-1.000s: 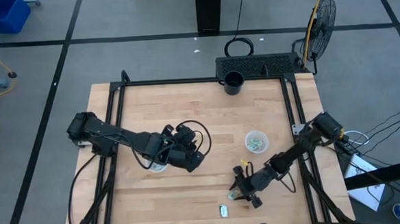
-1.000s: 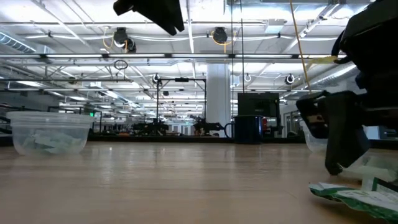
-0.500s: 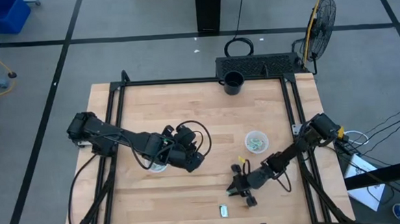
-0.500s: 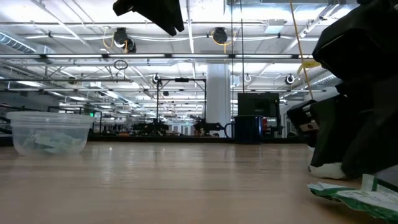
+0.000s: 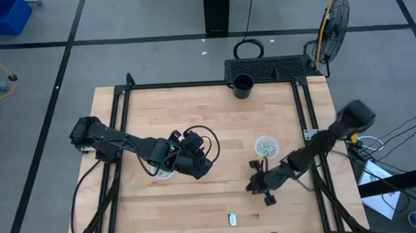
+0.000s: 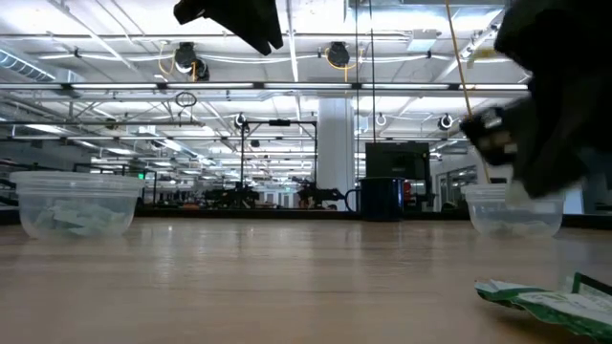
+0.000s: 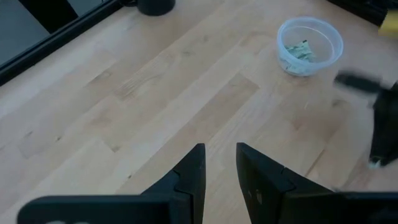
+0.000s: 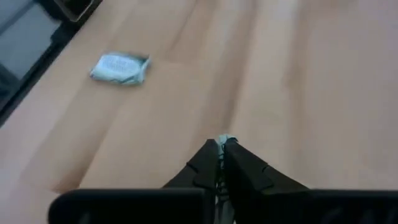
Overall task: Pick and place items into bin
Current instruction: Put the stevia packet into the right transparent bin
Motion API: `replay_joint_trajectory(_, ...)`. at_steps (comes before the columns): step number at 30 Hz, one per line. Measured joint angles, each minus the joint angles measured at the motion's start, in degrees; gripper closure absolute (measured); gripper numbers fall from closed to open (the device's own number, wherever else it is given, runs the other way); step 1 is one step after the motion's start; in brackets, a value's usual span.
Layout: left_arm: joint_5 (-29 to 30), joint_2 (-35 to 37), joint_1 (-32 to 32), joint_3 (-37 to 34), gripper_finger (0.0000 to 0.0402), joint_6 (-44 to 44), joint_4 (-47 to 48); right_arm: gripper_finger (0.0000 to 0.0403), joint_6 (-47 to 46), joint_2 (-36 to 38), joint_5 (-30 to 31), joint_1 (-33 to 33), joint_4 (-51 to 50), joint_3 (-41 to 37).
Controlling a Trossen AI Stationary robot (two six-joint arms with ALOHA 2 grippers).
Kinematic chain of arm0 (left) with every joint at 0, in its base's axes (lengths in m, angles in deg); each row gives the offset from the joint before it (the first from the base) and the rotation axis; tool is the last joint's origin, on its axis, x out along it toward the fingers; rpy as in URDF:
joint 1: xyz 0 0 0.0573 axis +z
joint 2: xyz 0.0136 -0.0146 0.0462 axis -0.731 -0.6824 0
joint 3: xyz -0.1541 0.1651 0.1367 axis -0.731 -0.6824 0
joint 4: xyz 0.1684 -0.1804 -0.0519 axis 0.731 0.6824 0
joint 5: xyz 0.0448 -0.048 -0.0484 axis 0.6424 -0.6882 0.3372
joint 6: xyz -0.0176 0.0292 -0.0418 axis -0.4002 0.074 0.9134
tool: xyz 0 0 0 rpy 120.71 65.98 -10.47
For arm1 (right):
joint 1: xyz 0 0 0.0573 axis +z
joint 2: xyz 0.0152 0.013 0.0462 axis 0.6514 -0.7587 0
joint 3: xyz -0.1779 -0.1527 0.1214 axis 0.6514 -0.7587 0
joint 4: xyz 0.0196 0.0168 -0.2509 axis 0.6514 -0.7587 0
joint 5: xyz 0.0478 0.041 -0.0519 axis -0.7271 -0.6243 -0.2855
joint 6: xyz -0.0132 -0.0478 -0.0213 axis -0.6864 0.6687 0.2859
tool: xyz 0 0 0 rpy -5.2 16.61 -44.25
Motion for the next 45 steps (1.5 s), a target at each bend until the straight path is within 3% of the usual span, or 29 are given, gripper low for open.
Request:
replay_joint_trajectory(6,0.00,0.00,0.00,0.00,0.0309,-0.12,0.00,0.0388,-0.92,19.40,12.85,-0.11,-23.37,0.03)
replay_joint_trajectory(11,0.02,0.00,0.00,-0.02,0.0309,-0.30,-0.02,0.0385,-11.30,32.68,25.57,-0.99,-39.95,0.07)
replay_joint_trajectory(16,0.16,0.00,0.00,-0.02,0.0309,-0.36,-0.02,0.0381,-17.60,40.12,32.64,-3.15,-43.92,-4.04)
replay_joint_trajectory(22,0.39,0.00,0.00,-0.02,0.0309,-0.41,-0.02,0.0381,-22.13,42.05,31.83,-7.03,-38.47,-13.11)
replay_joint_trajectory(28,0.43,0.00,0.00,-0.02,0.0309,-0.50,-0.02,0.0381,-22.34,42.10,20.31,-10.48,-29.43,-18.14)
replay_joint_trajectory(32,0.45,0.00,0.00,-0.02,0.0309,-0.50,-0.02,0.0375,-22.37,42.10,19.01,-12.48,-27.75,-20.15)
replay_joint_trajectory(45,-0.26,0.00,-0.02,-0.04,0.0309,-8.94,-0.96,0.0281,-15.81,42.15,15.75,-13.94,-20.65,-20.32)
